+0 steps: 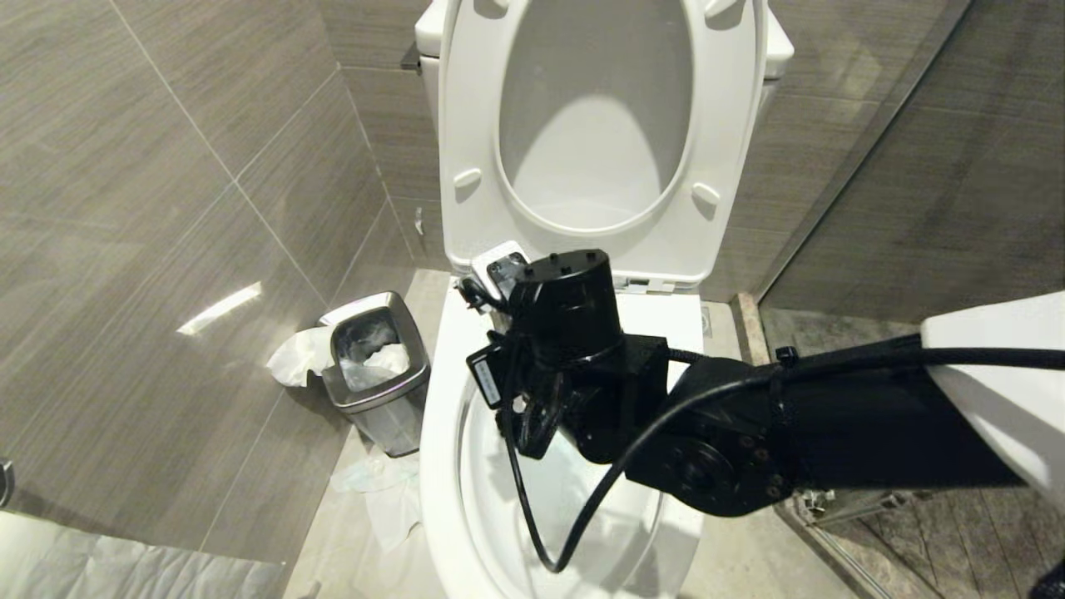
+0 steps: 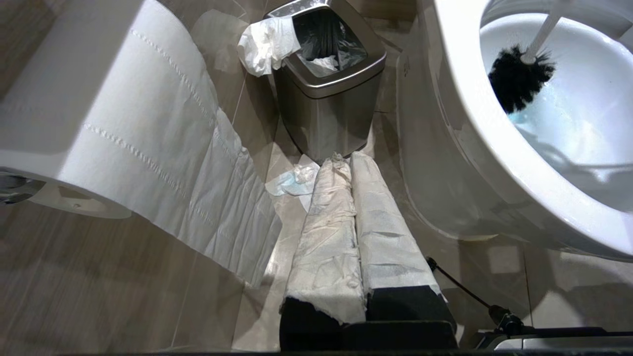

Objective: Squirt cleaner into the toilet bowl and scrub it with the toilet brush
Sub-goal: Scrub the toilet bowl

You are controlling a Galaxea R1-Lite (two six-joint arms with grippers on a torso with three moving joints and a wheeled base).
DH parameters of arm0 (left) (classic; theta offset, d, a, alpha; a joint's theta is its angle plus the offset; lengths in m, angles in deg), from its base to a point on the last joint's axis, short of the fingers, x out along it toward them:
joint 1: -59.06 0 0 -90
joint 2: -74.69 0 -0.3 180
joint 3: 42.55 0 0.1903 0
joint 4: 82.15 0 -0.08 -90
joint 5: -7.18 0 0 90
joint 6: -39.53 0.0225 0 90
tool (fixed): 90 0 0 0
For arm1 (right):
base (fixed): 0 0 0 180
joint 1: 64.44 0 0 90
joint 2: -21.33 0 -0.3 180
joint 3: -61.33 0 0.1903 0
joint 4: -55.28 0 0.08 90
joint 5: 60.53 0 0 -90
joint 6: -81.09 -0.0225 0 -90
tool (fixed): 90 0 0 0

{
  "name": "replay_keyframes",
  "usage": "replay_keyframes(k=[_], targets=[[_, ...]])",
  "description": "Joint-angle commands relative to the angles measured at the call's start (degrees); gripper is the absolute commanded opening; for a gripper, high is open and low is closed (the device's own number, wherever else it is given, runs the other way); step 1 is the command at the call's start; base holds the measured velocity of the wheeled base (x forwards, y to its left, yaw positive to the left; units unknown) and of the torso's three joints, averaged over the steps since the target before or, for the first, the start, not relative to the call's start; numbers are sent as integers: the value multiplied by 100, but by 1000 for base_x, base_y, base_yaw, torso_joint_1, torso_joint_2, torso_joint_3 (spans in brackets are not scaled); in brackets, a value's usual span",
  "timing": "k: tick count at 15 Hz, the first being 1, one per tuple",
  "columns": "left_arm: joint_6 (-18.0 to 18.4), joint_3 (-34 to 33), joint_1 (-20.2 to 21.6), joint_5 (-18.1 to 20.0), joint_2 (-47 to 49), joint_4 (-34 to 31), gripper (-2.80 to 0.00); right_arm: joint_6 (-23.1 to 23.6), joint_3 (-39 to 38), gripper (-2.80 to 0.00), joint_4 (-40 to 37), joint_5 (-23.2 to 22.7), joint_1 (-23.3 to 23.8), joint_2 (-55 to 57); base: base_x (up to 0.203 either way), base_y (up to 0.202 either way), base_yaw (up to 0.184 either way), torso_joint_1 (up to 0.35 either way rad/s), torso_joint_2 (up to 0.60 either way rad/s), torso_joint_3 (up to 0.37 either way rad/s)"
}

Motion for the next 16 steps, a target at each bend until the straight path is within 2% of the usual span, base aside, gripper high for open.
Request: replay_keyframes(k=[1, 5, 8, 13, 16], targets=[[2, -18, 0, 7, 0, 0, -280, 42, 241, -280, 9, 14, 244, 218, 0, 0, 0, 0, 0, 0], [2, -18, 0, 0, 0, 0, -280, 101, 578, -280, 1, -10, 801, 292, 0, 0, 0, 0, 0, 0], [2, -18, 0, 0, 0, 0, -280, 184, 362, -280, -102, -33, 1096, -79, 0, 0, 0, 0, 0, 0], [2, -18, 0, -1, 0, 0, -280, 239, -1133, -280, -323, -280, 1135, -1259, 0, 0, 0, 0, 0, 0], [2, -18, 0, 5, 0, 0, -280, 135, -2191, -280, -312, -323, 762, -1940, 0, 0, 0, 0, 0, 0]])
